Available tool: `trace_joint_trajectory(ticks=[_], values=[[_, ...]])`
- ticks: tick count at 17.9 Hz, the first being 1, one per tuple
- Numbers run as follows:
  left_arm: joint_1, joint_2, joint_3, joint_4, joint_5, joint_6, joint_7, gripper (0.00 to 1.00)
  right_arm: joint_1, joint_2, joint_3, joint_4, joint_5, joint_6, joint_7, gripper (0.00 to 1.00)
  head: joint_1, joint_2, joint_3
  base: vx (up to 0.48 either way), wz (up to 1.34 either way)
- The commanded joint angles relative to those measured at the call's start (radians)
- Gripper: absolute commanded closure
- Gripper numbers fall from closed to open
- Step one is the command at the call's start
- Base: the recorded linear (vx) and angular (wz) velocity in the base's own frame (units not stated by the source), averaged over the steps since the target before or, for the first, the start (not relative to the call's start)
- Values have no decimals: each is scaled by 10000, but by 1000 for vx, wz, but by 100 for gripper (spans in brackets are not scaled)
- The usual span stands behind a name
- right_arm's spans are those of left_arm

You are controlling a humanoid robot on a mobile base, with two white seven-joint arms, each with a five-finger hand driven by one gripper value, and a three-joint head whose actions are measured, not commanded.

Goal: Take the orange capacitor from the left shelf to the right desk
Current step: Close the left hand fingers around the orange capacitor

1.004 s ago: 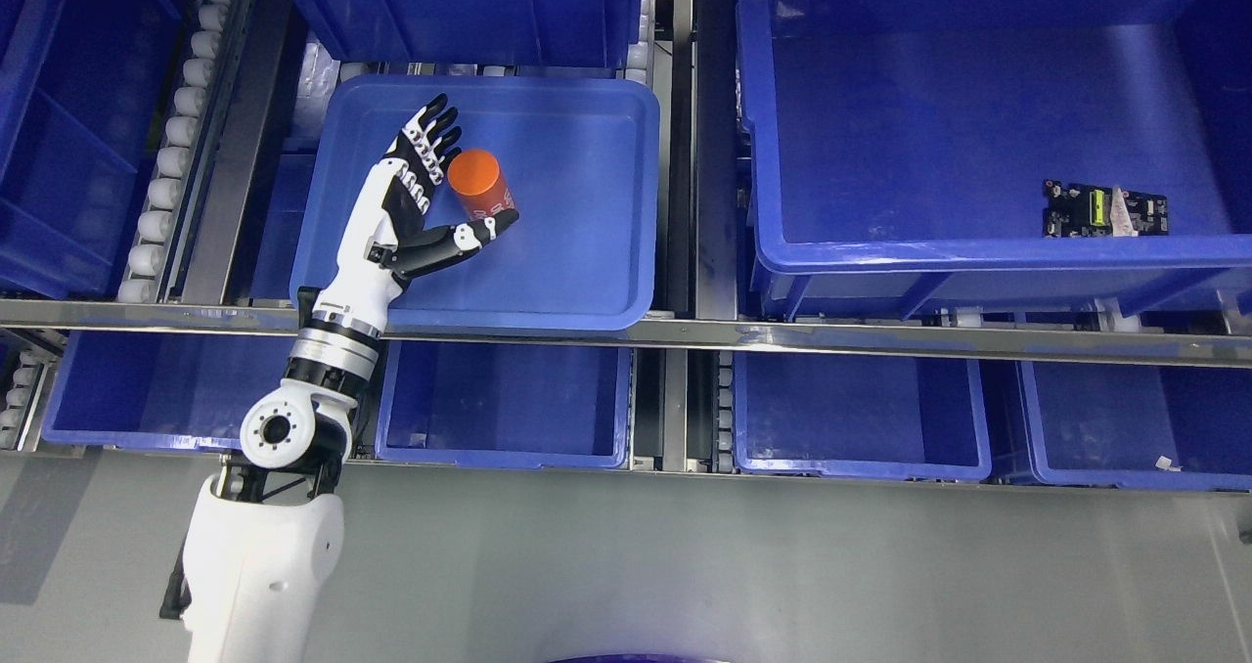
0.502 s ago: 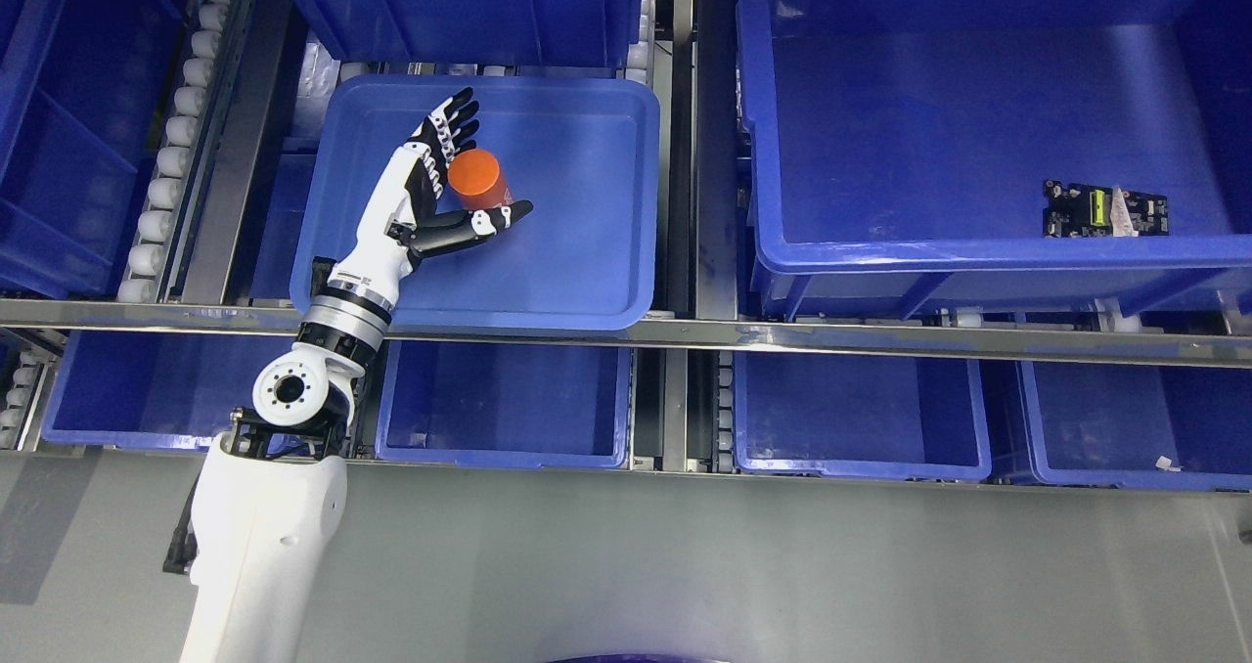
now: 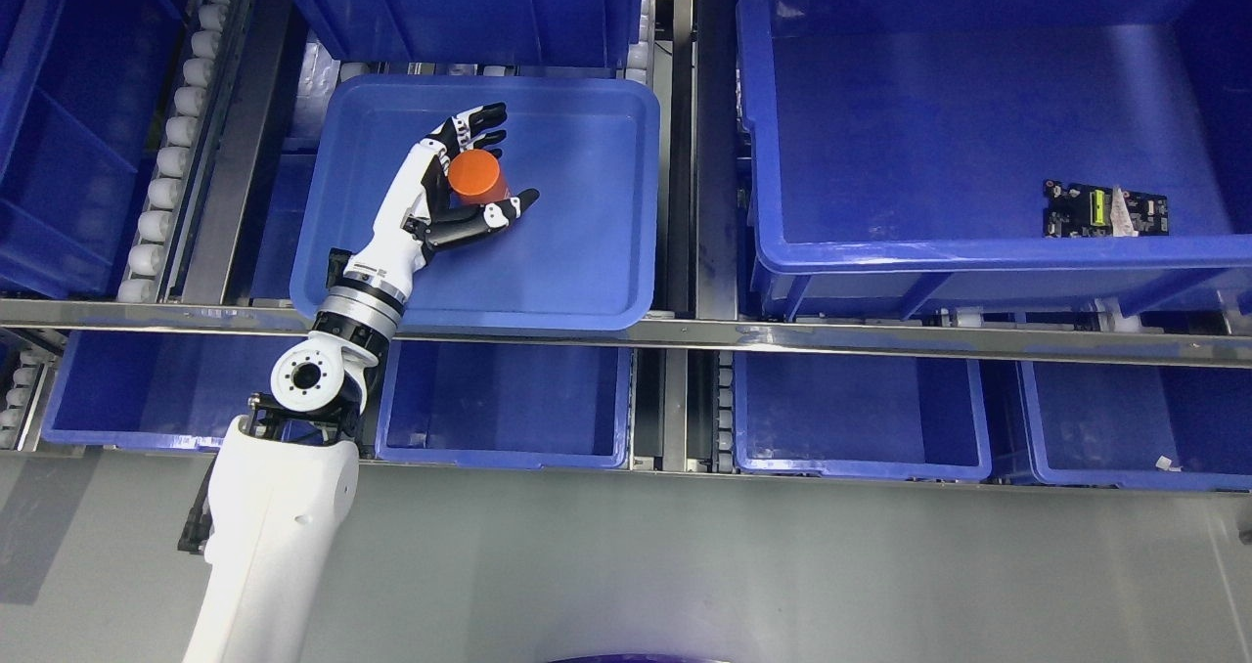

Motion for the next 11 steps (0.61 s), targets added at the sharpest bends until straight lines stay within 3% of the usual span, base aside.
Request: trace_joint_trajectory(ticks=[1,7,8,10,11], values=[[-68,-147,-217,914,-18,-333,-5,44,215,-175,-107,-175,61,6,-4,0,0,0,0,0,0],[-52,-407,-3,1175,-18,-379,-5,63,230,-175,-107,-175,61,6,-4,0,0,0,0,0,0],[-52,-468,58,1190,-18,-592,10,72,230,-175,-107,-175,61,6,-4,0,0,0,0,0,0],[-37,-667,334,1342,-18,-1296,-5,99,215,-175,-107,-175,61,6,-4,0,0,0,0,0,0],[-52,-760,426,1465,-18,-1451,-5,100,230,-175,-107,-175,61,6,-4,0,0,0,0,0,0]])
